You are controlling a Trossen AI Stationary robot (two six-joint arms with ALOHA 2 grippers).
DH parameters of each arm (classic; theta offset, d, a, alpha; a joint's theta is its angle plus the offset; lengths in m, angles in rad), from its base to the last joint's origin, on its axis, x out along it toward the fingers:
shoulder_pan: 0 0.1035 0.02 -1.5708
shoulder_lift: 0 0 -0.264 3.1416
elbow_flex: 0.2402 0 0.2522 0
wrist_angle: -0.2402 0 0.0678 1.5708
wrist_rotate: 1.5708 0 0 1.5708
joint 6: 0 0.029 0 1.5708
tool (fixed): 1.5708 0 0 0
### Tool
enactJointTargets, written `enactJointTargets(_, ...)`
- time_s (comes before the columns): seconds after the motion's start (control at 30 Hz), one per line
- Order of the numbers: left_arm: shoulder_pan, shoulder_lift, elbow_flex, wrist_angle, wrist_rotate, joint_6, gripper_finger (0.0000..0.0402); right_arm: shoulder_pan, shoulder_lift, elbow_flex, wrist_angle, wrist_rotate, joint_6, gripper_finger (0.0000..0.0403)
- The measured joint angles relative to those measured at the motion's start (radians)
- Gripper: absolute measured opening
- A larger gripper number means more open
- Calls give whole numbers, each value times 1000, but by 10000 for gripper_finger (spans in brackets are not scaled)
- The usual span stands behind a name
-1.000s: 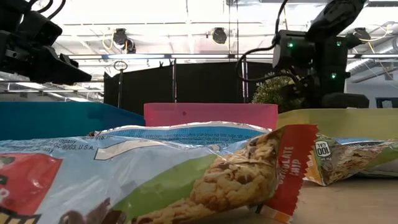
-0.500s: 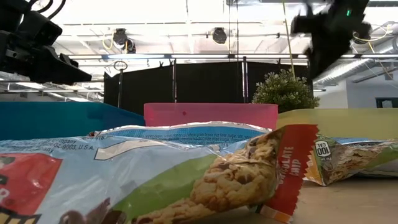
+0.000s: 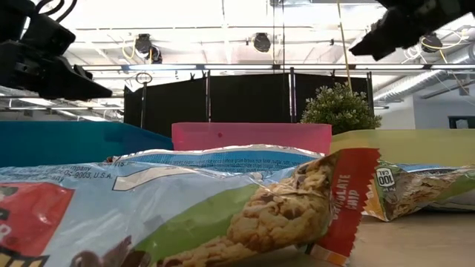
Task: Pick and place Granola Bars by type
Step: Put the blue granola bar into the blue bin
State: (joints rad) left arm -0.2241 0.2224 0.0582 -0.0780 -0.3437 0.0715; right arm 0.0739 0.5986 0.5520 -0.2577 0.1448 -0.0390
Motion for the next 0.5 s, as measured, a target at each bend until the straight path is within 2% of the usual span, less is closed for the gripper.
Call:
enactJointTargets(0.1,0,0,0,1,-14,2,40,0,-46,-107,126,-42,-37,1)
enactJointTargets(0.3,0,0,0,3,-62,0,40,0,-96,-305,413,-41,-107,1)
enactJointTargets(0.5,0,0,0,67,-45,-32,40,0,-106,-437,630,-24,-147,1)
